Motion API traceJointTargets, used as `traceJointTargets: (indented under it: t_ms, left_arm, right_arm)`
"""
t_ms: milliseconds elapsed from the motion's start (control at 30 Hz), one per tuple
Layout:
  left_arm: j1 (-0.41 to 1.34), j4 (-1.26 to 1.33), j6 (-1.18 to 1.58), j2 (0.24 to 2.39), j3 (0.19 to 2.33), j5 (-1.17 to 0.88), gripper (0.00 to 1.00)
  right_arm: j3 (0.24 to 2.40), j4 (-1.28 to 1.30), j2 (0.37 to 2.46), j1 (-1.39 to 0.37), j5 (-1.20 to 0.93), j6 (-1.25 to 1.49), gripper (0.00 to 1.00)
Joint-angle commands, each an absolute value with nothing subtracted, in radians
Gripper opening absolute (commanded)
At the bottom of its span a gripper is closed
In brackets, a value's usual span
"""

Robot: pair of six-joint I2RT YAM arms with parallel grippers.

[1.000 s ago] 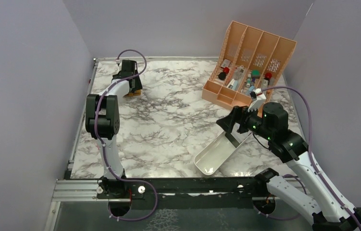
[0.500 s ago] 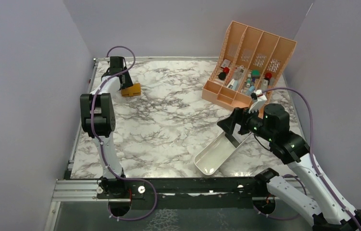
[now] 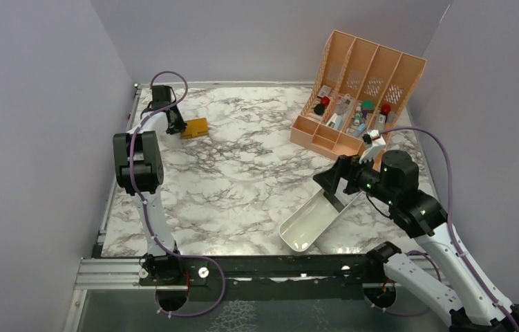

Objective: Put the credit cards into the card holder
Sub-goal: Pick up the card holder from the center of the board.

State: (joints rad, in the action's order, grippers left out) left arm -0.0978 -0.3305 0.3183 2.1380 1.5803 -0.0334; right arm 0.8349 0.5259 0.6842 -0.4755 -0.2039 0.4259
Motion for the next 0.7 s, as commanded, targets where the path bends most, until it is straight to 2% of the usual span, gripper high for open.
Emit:
traceJointTargets:
  t_ms: [0, 33, 67, 433, 667]
  left_arm:
    - [-0.096, -0.35, 0.358, 2.141, 1.572, -0.142, 0.08]
    - [-0.095, -0.349, 0.363, 2.129, 1.566, -0.152, 0.01]
    - [-0.093, -0.349, 0.373, 2.114, 1.556, -0.173, 0.0]
    - [0.019, -0.352, 0.412, 1.87, 1.359, -0.301, 0.0]
    - [0.138, -0.356, 0.419, 1.711, 1.219, -0.381, 0.0]
  right_arm:
    - [0.837, 0.559, 0.679, -0.469, -0.183, 0.431, 1.0]
    - [0.835, 0.562, 0.682, -0.469, -0.169, 0.438, 0.99]
    - [0.831, 0.563, 0.685, -0.469, -0.158, 0.445, 0.99]
    - [0.807, 0.386, 0.751, -0.469, -0.169, 0.455, 0.91]
    - [0.784, 0.201, 0.894, -0.472, -0.169, 0.337, 0.88]
